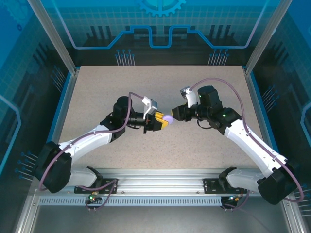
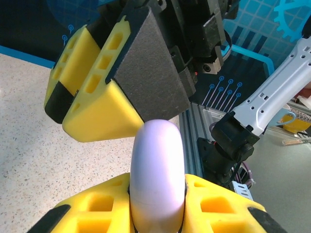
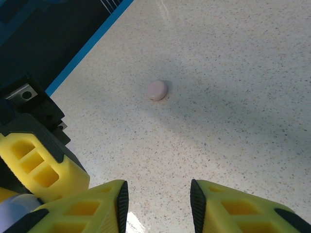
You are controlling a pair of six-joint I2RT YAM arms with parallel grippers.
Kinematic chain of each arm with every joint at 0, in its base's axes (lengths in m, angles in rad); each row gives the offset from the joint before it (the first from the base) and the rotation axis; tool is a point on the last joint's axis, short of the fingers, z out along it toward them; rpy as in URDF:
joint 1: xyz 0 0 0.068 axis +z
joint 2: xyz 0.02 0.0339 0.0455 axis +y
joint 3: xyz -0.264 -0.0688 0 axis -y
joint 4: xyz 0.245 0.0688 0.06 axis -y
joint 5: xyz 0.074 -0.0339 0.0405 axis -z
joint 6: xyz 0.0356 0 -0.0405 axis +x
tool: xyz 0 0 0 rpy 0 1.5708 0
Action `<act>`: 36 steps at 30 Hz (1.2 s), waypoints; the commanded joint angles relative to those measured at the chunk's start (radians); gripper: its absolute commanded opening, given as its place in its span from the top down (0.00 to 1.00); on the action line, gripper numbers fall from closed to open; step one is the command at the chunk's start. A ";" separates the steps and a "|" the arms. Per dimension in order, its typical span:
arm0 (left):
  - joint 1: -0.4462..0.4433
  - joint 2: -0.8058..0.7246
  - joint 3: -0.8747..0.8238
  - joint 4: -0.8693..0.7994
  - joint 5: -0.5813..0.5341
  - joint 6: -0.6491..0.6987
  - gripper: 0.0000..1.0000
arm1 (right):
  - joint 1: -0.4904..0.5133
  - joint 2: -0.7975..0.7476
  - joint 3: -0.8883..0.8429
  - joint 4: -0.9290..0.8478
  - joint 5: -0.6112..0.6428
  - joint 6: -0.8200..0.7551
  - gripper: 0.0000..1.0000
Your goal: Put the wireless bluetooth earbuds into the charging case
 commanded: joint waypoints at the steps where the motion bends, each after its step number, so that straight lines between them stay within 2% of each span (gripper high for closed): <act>1: -0.001 0.039 0.043 -0.053 -0.104 -0.041 0.82 | 0.021 -0.019 0.014 -0.040 0.059 0.007 0.57; 5: 0.047 0.113 0.090 -0.107 -0.180 -0.197 0.84 | 0.016 0.017 0.041 -0.149 0.291 0.039 0.56; 8: 0.069 0.163 0.098 -0.124 -0.239 -0.288 0.84 | 0.006 0.032 0.042 -0.184 0.360 0.056 0.56; 13: 0.069 0.261 0.202 -0.341 -0.319 -0.353 0.83 | -0.005 0.025 0.023 -0.187 0.385 0.066 0.56; 17: 0.069 0.370 0.286 -0.478 -0.327 -0.395 0.84 | -0.011 0.021 0.019 -0.194 0.390 0.065 0.55; 22: 0.069 0.464 0.334 -0.539 -0.331 -0.435 0.84 | -0.016 0.015 0.014 -0.203 0.397 0.061 0.55; 36: 0.068 0.610 0.430 -0.703 -0.386 -0.424 0.80 | -0.026 0.018 0.007 -0.203 0.389 0.062 0.54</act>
